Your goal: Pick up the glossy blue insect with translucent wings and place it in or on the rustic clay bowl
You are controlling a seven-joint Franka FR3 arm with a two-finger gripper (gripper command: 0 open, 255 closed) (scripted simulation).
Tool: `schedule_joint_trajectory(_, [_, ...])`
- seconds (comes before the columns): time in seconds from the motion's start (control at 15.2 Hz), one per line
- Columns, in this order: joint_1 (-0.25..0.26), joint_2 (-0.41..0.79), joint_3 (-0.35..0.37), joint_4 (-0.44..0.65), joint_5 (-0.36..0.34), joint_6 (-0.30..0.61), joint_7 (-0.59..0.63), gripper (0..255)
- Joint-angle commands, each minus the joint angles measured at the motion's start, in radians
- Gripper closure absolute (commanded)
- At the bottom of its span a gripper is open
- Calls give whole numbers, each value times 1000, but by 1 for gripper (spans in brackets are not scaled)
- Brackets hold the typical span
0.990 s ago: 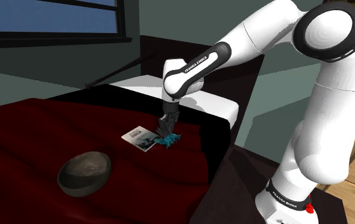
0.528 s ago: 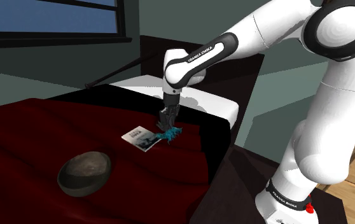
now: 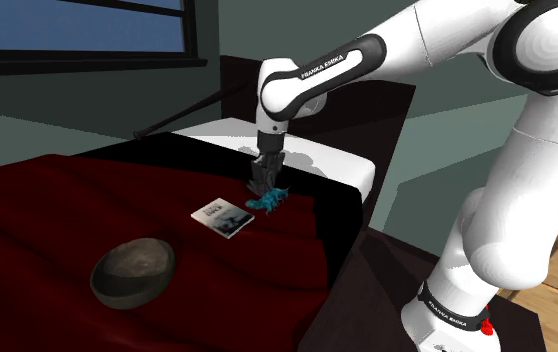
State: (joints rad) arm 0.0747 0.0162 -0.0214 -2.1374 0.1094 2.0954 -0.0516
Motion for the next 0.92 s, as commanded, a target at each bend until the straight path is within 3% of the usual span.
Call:
schedule_joint_trajectory(0.0, [0,-12,0,16,-2,-27,4,255])
schedule_joint_trajectory(0.53, [-1,-47,-1,78,-8,-124,14,255])
schedule_joint_trajectory(0.86, [54,27,54,184,-3,-146,123,255])
